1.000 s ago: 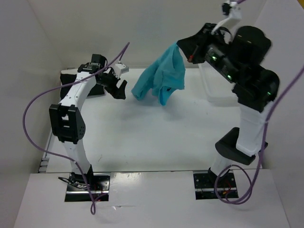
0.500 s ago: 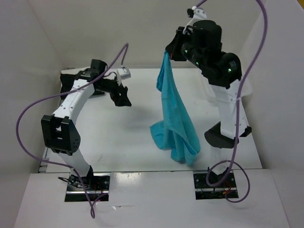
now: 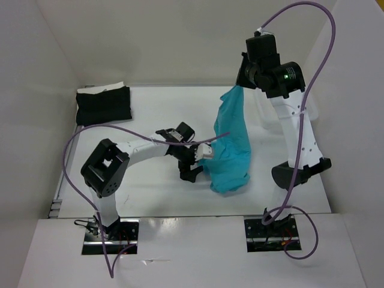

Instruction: Fold and stack the t-shirts

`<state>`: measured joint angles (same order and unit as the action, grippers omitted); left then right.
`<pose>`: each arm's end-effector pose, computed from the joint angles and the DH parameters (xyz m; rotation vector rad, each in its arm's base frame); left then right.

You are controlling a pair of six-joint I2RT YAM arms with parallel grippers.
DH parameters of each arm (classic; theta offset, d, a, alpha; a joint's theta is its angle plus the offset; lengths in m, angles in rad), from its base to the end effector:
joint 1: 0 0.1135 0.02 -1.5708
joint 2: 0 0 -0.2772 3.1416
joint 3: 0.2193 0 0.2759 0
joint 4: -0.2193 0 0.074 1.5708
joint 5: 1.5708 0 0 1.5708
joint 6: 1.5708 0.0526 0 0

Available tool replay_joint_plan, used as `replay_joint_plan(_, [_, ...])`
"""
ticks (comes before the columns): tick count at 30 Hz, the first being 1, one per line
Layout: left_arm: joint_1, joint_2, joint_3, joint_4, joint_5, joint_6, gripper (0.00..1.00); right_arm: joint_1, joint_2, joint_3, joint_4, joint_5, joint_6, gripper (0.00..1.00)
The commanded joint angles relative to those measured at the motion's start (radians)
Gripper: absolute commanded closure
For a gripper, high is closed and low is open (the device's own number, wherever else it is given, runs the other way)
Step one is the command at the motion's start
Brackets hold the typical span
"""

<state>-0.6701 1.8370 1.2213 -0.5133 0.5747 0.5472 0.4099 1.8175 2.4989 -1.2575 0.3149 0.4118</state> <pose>0.2941 -0.2696 0.1676 1.6443 2.0546 -0.8108 0.3395 0.1297 0.5310 0.1840 2.1109 0.1504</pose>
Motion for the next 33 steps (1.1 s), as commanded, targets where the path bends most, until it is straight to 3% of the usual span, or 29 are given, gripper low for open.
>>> replay_joint_plan(1, [-0.077,0.024,0.047,0.249,-0.090,-0.075,0.00,0.003,-0.128,-0.104,0.055,0.055,0.010,1.00])
replay_joint_plan(7, [-0.118,0.096,0.092,0.349,-0.173,-0.058,0.00,-0.020,-0.291,-0.435,0.211,-0.003,0.001,1.00])
replay_joint_plan(12, [-0.118,0.225,0.125,0.351,-0.297,-0.085,0.00,-0.062,-0.359,-0.531,0.271,-0.082,0.001,1.00])
replay_joint_plan(14, [-0.118,0.245,0.156,0.325,-0.260,-0.085,0.04,-0.062,-0.369,-0.531,0.271,-0.082,-0.008,1.00])
replay_joint_plan(15, [-0.118,0.245,0.167,0.312,-0.242,-0.085,0.07,-0.062,-0.369,-0.531,0.271,-0.082,-0.008,1.00])
replay_joint_plan(17, [-0.118,0.267,0.208,0.291,-0.216,-0.110,0.34,-0.062,-0.369,-0.531,0.271,-0.082,-0.008,1.00])
replay_joint_plan(19, [-0.118,0.268,0.240,0.233,-0.216,-0.110,0.69,-0.062,-0.379,-0.531,0.262,-0.082,-0.008,1.00])
replay_joint_plan(20, [-0.118,0.268,0.265,0.173,-0.216,-0.096,0.95,-0.062,-0.379,-0.520,0.262,-0.082,-0.008,1.00])
replay_joint_plan(23, [-0.047,0.219,0.303,0.061,-0.225,-0.087,1.00,-0.071,-0.388,-0.520,0.262,-0.057,-0.019,1.00])
replay_joint_plan(28, [0.138,0.020,0.291,-0.122,-0.419,-0.066,1.00,-0.106,-0.411,-0.575,0.296,-0.062,-0.041,1.00])
replay_joint_plan(30, [0.170,-0.115,0.265,-0.181,-0.502,0.009,1.00,-0.115,-0.422,-0.609,0.326,-0.092,-0.041,1.00])
replay_joint_plan(33, [0.170,-0.281,0.264,-0.275,-0.518,0.060,1.00,-0.115,-0.411,-0.627,0.360,-0.143,-0.041,1.00])
